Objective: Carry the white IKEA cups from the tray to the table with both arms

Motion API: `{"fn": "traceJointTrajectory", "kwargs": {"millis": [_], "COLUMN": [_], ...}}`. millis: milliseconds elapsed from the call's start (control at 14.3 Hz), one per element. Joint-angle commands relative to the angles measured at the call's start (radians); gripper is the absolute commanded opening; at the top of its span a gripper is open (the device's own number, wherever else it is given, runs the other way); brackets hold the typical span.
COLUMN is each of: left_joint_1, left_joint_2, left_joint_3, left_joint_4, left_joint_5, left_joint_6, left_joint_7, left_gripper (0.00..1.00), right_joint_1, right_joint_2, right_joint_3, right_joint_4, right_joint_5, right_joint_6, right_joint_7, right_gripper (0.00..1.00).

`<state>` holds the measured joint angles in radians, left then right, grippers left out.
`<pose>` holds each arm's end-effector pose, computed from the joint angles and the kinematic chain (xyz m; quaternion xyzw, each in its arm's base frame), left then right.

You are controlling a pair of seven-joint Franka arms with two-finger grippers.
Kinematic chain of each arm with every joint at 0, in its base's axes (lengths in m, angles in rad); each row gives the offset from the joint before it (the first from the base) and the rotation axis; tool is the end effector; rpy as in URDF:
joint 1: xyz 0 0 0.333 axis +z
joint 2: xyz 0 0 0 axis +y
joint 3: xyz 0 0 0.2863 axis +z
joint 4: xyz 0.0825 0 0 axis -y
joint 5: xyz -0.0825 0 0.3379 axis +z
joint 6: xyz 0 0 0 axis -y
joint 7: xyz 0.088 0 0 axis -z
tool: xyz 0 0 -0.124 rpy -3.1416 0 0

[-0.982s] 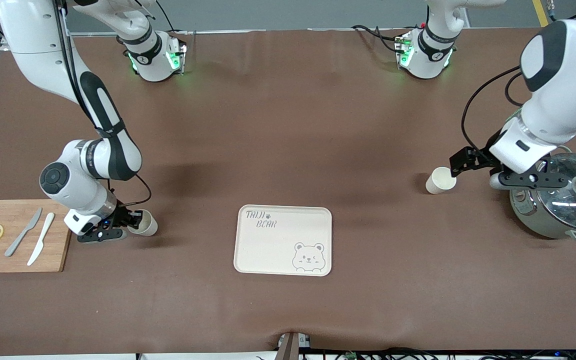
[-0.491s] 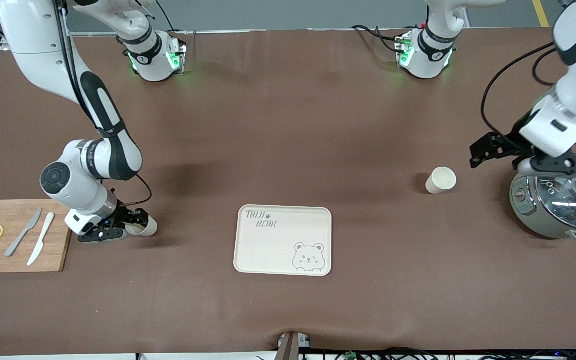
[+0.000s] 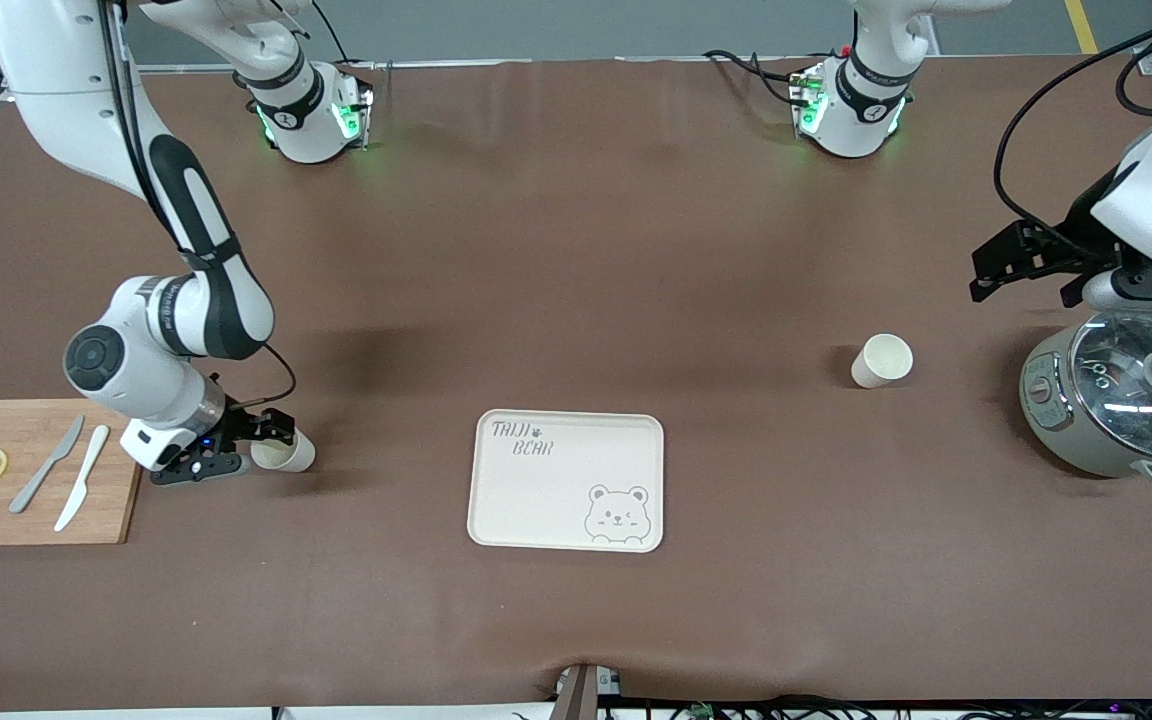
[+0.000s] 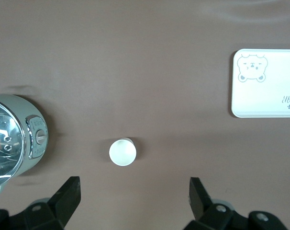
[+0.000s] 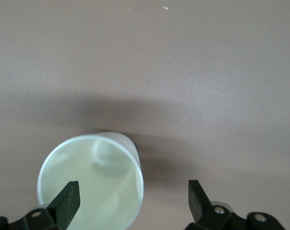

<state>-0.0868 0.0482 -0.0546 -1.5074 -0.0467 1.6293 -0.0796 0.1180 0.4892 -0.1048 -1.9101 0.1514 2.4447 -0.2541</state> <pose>0.5237 -0.0794 0.5856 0.9986 -0.0303 0.0339 0.0286 0.5903 0.0120 0.2353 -0.9959 -0.0833 -0.0279 0.0223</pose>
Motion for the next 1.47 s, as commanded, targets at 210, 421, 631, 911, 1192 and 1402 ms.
{"fn": "traceJointTrajectory", "kwargs": {"millis": [210, 421, 631, 911, 1192, 1402], "left_joint_1": [-0.001, -0.004, -0.002, -0.001, 0.001, 0.001], "left_joint_2": [-0.024, -0.007, -0.007, -0.011, -0.025, -0.03], "left_joint_3": [-0.004, -0.002, -0.002, -0.004, -0.007, -0.005], "left_joint_4": [0.016, 0.065, 0.068, 0.068, 0.067, 0.065], "left_joint_5": [0.028, 0.025, 0.027, 0.034, 0.034, 0.036], "left_joint_6": [-0.034, -0.097, -0.097, -0.098, -0.098, -0.1], "left_joint_7": [0.012, 0.012, 0.014, 0.02, 0.04, 0.041], "left_gripper": [1.0, 1.0, 1.0, 1.0, 1.0, 1.0], "right_joint_1": [-0.05, -0.058, -0.057, -0.057, -0.051, -0.058], "right_joint_2": [-0.1, -0.11, -0.144, -0.188, -0.19, -0.189], "right_joint_3": [0.007, -0.004, -0.047, -0.065, -0.061, -0.067], "right_joint_4": [0.178, 0.316, 0.384, 0.404, 0.454, 0.514], "right_joint_5": [0.0, -0.001, -0.003, -0.003, -0.004, -0.013], "right_joint_6": [-0.35, -0.525, -0.61, -0.671, -0.733, -0.754], "right_joint_7": [-0.024, -0.014, -0.011, 0.077, 0.191, 0.204], "right_gripper": [1.0, 1.0, 1.0, 1.0, 1.0, 1.0]}}
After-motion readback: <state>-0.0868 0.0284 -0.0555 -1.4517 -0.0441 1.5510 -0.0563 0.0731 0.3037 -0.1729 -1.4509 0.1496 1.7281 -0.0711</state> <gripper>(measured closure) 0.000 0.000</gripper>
